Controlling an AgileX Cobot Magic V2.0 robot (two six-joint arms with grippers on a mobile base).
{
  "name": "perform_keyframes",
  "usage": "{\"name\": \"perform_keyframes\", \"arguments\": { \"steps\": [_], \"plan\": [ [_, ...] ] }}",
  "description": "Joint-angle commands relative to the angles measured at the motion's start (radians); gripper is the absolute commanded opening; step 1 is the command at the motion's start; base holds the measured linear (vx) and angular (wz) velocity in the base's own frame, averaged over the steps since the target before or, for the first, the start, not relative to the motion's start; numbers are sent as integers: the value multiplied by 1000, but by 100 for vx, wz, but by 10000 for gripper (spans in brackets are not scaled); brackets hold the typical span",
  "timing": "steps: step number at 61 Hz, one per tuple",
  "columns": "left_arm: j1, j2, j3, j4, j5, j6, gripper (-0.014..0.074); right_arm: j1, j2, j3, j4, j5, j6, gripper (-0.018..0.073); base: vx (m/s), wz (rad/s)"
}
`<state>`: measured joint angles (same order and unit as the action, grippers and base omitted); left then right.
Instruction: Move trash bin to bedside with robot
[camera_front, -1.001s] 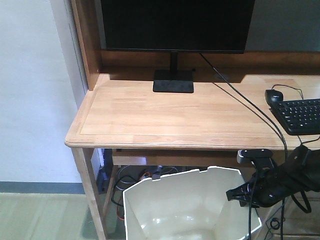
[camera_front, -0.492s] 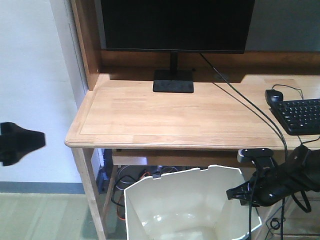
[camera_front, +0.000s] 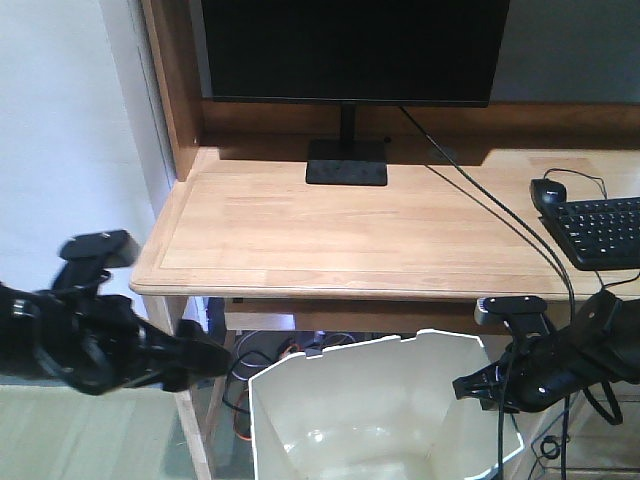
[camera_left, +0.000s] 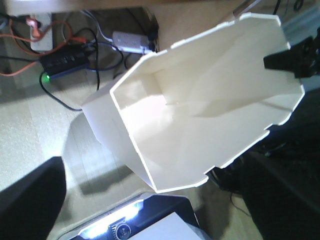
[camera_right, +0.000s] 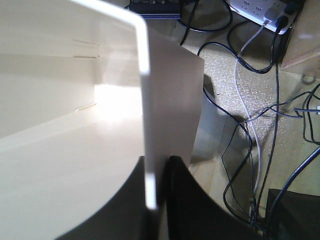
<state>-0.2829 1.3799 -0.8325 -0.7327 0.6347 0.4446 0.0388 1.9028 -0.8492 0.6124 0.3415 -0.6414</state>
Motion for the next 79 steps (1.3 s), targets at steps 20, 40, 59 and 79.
{"name": "perform_keyframes", "arguments": {
  "steps": [20, 40, 59, 79],
  "plan": [
    [-133, 225, -139, -4, -74, -183, 639, -1, -70, -32, 69, -35, 15, -5, 0, 0],
    [-149, 375, -276, 331, 64, -567, 627, -1, -70, -32, 69, -44, 15, -5, 0, 0],
    [-149, 453, -276, 270, 49, -567, 615, -1, -70, -32, 70, -58, 15, -5, 0, 0],
    [-197, 508, -309, 255, 2, -541, 606, -1, -70, -32, 73, -73, 15, -5, 0, 0]
  ]
}}
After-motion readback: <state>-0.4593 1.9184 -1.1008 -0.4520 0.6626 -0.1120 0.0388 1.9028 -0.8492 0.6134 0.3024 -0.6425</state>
